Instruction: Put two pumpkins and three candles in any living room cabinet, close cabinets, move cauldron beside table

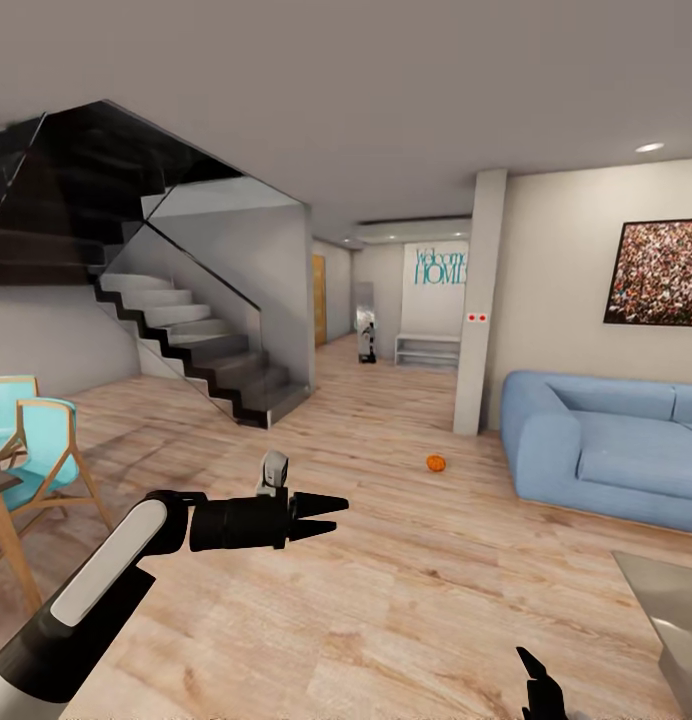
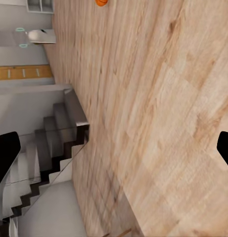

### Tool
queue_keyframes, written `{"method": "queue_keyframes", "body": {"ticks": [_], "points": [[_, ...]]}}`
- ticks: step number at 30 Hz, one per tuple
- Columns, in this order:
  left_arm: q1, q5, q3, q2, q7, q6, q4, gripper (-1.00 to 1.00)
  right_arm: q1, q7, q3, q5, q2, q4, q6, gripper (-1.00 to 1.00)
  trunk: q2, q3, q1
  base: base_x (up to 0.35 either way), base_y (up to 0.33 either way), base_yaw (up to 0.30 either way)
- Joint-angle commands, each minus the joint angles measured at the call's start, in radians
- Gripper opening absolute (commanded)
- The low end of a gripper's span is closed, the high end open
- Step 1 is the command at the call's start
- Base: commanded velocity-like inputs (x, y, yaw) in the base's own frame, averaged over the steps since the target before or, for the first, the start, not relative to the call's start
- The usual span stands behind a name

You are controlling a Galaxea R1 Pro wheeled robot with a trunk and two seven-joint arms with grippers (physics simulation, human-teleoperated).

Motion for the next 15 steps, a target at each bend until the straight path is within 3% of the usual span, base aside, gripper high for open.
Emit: {"method": "queue_keyframes", "body": {"ticks": [1,15], "points": [[-0.001,0.004,-0.001,0.001,0.002,0.001,0.000,1.00,-0.001,0.003,-0.005,-0.009,0.000,0.000,0.010,1.00,-0.008,-0.005,0.004,0.000,0.000,0.000],[-0.001,0.004,-0.001,0.000,0.004,0.001,-0.001,1.00,-0.001,-0.002,-0.005,-0.012,0.002,-0.001,0.010,1.00,-0.106,-0.058,0.058,0.000,0.000,0.000]]}}
